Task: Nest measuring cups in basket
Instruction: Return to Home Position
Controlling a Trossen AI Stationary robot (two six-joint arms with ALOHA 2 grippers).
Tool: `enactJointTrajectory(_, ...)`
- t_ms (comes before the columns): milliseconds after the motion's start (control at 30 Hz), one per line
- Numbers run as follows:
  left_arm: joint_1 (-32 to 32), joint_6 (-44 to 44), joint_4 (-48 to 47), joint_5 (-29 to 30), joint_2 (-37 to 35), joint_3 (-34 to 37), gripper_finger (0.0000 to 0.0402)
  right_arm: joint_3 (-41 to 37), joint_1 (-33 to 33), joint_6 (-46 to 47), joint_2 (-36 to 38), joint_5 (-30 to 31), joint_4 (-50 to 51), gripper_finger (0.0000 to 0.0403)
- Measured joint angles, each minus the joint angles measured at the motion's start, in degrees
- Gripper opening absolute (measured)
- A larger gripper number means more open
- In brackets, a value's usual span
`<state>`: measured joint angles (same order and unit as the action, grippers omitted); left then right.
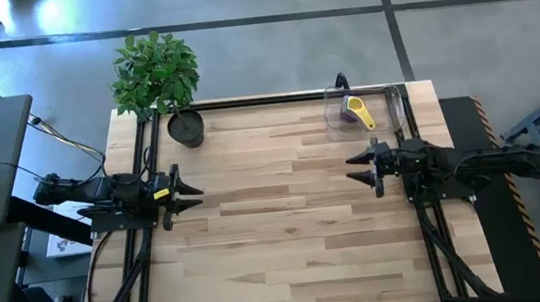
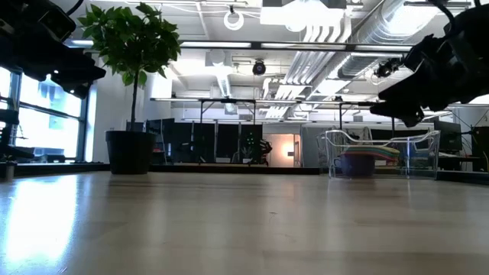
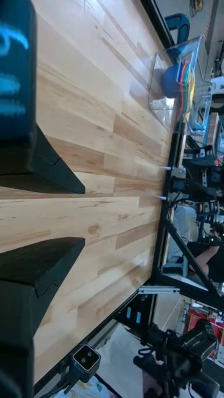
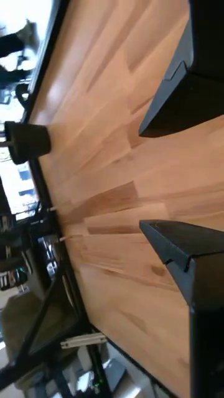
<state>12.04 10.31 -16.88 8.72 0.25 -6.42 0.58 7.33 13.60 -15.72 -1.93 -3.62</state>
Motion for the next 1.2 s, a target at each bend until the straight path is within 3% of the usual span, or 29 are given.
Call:
enactJointTrajectory(200,0.0,0.0,0.0,0.0,0.0,0.0,0.0113,0.0,0.0,4.4,0.0,0.0,1.5,0.0220)
enactJointTrajectory(1200,0.0,0.0,0.0,0.0,0.0,0.0,0.0113,0.0,0.0,4.4,0.0,0.2,1.7,0.0220)
